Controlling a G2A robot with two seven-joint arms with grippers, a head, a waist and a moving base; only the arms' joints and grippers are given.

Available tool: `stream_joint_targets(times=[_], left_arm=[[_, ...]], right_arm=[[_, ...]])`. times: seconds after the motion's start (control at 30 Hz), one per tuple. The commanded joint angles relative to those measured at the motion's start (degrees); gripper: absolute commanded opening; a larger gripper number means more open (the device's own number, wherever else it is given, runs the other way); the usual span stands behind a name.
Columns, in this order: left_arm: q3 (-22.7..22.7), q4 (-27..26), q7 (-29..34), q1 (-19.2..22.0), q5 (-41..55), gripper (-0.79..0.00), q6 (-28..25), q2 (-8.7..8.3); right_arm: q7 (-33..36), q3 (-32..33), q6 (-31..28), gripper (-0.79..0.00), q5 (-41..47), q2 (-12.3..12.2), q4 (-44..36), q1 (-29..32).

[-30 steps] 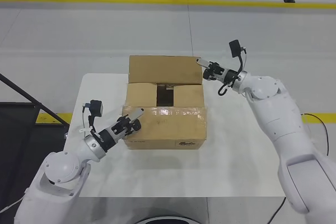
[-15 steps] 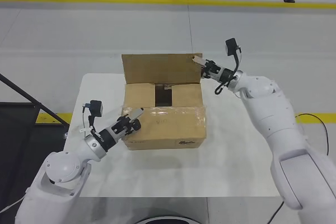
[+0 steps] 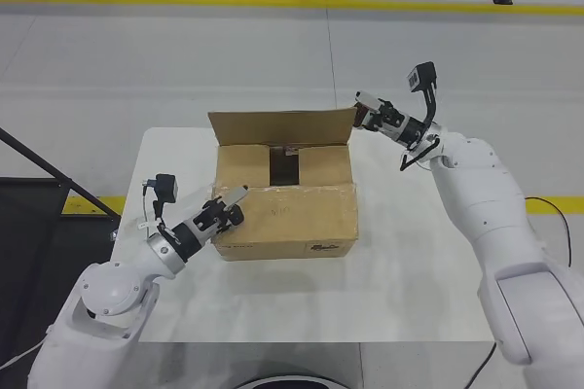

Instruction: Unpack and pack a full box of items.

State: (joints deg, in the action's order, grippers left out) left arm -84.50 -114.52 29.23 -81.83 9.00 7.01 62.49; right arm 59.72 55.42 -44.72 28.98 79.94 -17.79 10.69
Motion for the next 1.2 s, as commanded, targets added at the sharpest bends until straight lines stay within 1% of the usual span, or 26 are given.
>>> stream_joint_targets(times=[0.0,0.23,0.43,0.5,0.67,0.87,1.0,1.17], left_arm=[[0.1,0.0,-0.9,0.1,-1.2,0.0,0.2,0.01],[1.8,-0.1,-3.7,0.2,-6.0,0.0,0.0,0.15],[3.4,-0.3,-4.8,0.4,-8.4,0.0,0.1,0.32],[3.8,-0.4,-5.7,0.4,-10.8,0.0,-0.4,0.32],[5.0,-0.4,-7.1,0.0,-13.4,0.0,-1.5,0.47],[5.5,-0.7,-7.9,-0.3,-14.9,0.0,-2.2,0.6],[5.8,-0.7,-8.7,-0.4,-15.7,0.0,-2.5,0.73],[6.2,-0.6,-9.5,-0.5,-16.1,0.0,-2.7,0.91]], right_arm=[[1.6,0.3,1.8,0.0,0.8,-0.6,-3.3,1.2],[6.9,0.6,7.1,0.0,2.0,-2.8,-12.2,4.9],[10.1,0.4,10.2,0.0,1.7,-4.1,-15.3,6.6],[11.7,0.0,11.9,0.0,1.5,-4.3,-16.2,7.1],[14.5,-0.5,14.7,0.0,0.9,-4.8,-16.9,8.2],[15.8,-0.6,16.0,0.0,1.1,-5.2,-18.1,9.8],[16.4,0.2,16.5,0.0,3.5,-5.4,-19.6,11.1],[16.9,0.8,17.0,0.0,4.2,-5.9,-21.3,12.7]])
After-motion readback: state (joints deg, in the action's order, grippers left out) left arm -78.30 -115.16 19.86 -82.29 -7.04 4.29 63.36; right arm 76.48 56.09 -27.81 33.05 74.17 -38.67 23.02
